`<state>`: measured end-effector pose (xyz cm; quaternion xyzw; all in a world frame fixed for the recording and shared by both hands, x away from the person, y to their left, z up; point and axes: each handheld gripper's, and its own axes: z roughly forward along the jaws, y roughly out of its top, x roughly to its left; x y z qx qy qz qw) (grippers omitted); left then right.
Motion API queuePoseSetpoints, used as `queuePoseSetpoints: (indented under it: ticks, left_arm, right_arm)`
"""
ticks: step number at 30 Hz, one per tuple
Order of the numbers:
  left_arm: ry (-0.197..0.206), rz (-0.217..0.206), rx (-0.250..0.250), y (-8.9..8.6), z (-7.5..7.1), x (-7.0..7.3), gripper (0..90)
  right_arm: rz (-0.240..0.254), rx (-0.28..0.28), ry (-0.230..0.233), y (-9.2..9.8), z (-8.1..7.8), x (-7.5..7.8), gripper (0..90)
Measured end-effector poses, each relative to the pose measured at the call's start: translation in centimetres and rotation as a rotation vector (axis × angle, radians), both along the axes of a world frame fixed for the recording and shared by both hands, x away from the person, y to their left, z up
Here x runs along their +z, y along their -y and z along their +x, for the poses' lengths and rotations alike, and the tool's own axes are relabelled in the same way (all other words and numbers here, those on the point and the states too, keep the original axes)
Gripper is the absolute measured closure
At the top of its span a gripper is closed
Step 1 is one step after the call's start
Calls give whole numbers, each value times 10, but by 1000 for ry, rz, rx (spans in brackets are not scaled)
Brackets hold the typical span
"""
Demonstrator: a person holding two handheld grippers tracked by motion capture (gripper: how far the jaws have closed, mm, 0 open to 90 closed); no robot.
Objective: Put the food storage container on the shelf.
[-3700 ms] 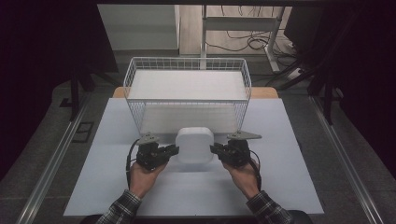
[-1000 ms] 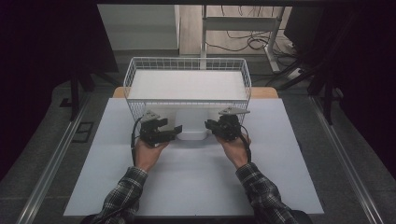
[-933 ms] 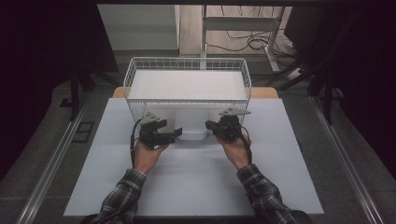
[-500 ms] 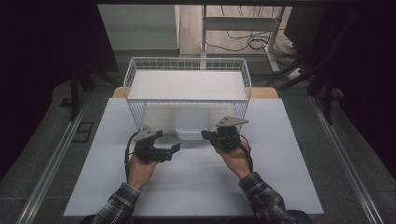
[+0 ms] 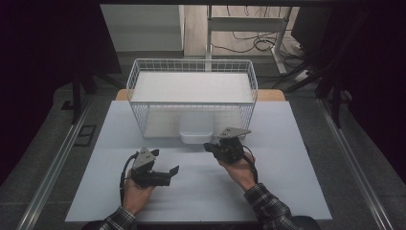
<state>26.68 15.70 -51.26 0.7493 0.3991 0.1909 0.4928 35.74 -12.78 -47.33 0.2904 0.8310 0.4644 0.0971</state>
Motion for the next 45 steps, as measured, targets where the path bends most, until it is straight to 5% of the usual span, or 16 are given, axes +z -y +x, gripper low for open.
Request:
queuePoseSetpoints:
  ticks: [14, 25, 45]
  left_arm:
    - [5, 47, -7, -4, -13, -6, 6]
    - [-10, 21, 5, -11, -11, -9, 5]
    - [-18, 15, -10, -10, -10, -11, 5]
  right_arm:
    - [-41, 3, -25, -19, 15, -20, 888]
    - [-55, -23, -40, -36, 38, -35, 889]
    - [-73, -67, -9, -42, 63, -35, 891]
